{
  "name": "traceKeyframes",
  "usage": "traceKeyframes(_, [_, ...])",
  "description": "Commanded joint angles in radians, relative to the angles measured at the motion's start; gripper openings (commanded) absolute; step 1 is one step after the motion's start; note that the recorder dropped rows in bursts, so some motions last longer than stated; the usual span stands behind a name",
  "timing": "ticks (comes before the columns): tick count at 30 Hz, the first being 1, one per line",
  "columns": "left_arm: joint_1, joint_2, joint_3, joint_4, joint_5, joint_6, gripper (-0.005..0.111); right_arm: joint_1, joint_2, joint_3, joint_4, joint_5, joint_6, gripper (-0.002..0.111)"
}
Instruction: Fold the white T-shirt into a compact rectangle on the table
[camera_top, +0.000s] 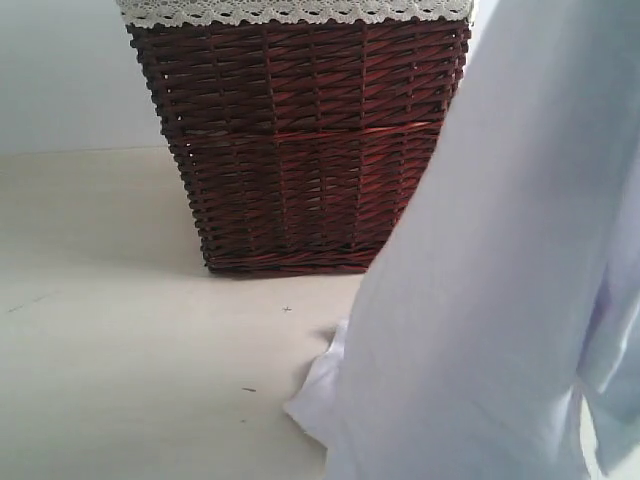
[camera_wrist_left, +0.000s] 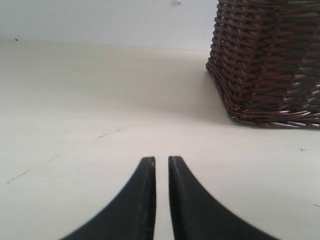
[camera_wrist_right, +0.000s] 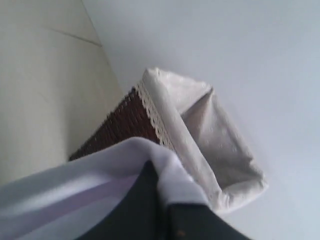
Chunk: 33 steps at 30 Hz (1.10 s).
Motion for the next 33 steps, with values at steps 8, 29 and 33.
traceKeyframes(8, [-0.006,-0.007,-0.001,0.002,-0.006,0.003,0.012,0.176,-0.070,-0.014,-0.645,-0.092,0.321,0.000])
traceKeyframes(29, [-0.006,-0.007,-0.001,0.002,-0.006,0.003,0.012,0.176,-0.014,-0.159,-0.729,0.069,0.554,0.000])
traceKeyframes(33, [-0.006,-0.007,-0.001,0.002,-0.006,0.003,0.012,0.176,0.092,-0.159,-0.541,0.092,0.483,0.000])
